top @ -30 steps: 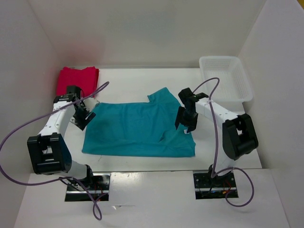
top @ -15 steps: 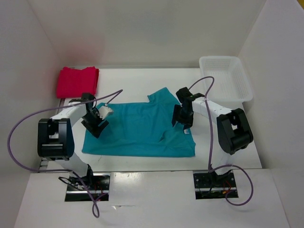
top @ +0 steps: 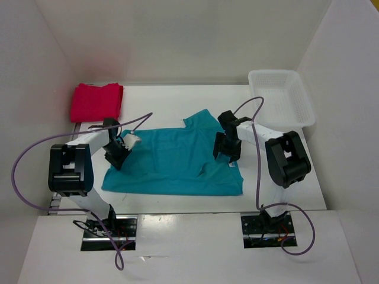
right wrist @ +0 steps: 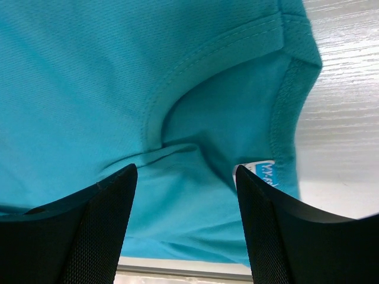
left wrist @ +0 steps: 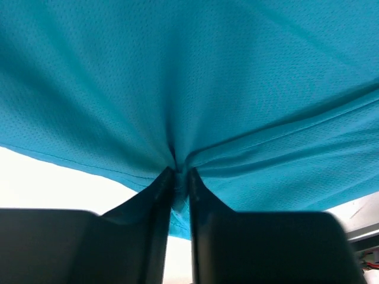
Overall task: Fold and stack the t-shirts
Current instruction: Fold the flattened tshirt in 1/3 of the way
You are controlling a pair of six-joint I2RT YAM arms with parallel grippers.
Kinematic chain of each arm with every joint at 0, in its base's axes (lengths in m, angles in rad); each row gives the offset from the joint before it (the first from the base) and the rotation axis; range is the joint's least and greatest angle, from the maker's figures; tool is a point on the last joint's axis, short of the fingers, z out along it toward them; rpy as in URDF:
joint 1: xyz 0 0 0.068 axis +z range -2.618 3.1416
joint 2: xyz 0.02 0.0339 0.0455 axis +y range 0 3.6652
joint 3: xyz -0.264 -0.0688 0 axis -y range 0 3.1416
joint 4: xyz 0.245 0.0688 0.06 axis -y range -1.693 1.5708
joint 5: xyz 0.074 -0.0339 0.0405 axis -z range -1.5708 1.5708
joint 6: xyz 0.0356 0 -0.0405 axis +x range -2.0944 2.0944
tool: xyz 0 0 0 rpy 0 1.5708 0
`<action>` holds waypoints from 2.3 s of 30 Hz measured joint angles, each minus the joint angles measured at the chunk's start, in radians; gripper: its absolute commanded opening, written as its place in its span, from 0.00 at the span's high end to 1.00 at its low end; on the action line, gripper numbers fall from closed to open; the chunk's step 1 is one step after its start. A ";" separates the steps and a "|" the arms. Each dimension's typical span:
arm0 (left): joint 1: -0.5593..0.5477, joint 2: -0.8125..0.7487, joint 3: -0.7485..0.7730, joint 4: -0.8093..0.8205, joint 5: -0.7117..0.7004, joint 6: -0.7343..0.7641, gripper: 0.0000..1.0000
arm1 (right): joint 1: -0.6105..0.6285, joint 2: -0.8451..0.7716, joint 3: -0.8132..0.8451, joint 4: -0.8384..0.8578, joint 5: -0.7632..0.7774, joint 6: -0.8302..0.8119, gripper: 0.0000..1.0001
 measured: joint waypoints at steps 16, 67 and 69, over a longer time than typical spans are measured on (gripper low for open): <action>-0.001 -0.093 -0.011 -0.020 -0.037 -0.075 0.43 | 0.000 0.021 0.000 0.003 0.010 -0.015 0.51; -0.001 -0.114 -0.048 -0.014 -0.235 -0.254 0.33 | 0.000 0.008 0.010 0.016 0.067 -0.045 0.31; 0.002 -0.115 -0.032 -0.027 -0.237 -0.253 0.28 | 0.000 -0.005 0.052 -0.004 0.065 -0.054 0.27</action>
